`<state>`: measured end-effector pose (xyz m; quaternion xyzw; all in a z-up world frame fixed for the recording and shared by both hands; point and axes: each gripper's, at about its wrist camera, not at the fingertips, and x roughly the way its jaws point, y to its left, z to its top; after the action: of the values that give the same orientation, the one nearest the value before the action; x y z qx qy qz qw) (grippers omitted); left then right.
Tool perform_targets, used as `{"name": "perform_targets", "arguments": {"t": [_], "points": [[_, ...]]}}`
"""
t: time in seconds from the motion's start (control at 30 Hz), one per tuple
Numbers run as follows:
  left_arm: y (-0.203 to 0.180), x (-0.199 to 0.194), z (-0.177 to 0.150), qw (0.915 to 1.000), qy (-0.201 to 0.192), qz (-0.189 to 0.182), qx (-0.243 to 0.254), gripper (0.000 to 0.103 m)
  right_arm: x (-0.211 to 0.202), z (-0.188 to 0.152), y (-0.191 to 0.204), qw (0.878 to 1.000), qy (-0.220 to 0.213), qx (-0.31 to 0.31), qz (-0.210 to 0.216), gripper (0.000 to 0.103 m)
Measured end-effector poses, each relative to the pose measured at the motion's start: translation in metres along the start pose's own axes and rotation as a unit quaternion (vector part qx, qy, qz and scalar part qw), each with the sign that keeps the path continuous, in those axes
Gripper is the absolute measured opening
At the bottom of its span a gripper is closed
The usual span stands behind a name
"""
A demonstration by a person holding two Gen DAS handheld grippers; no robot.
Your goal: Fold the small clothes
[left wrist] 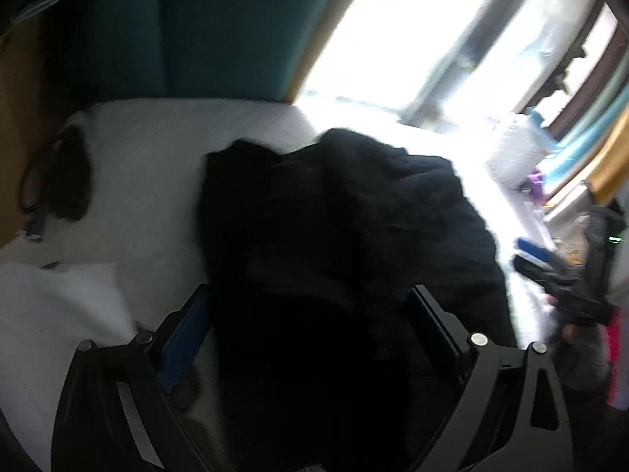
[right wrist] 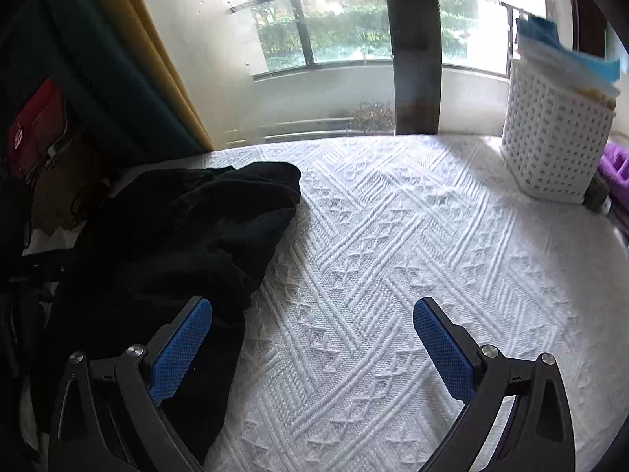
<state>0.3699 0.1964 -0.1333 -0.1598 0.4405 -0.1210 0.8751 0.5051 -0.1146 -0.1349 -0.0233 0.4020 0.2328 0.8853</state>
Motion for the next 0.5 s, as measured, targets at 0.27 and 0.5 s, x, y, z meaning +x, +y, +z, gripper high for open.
{"name": "perform_targets", "arguments": {"t": [0.27,0.5], "points": [[-0.018,0.019,-0.007,0.9980,0.020,0.026,0.054,0.095,0.018,0.008,0.009,0.999,0.015,0.007,0.033,0.103],[-0.030,0.023,-0.011,0.9959,0.011,0.038,0.081,0.097,0.032,0.009,0.037,0.997,0.025,-0.021,0.063,0.103]]}}
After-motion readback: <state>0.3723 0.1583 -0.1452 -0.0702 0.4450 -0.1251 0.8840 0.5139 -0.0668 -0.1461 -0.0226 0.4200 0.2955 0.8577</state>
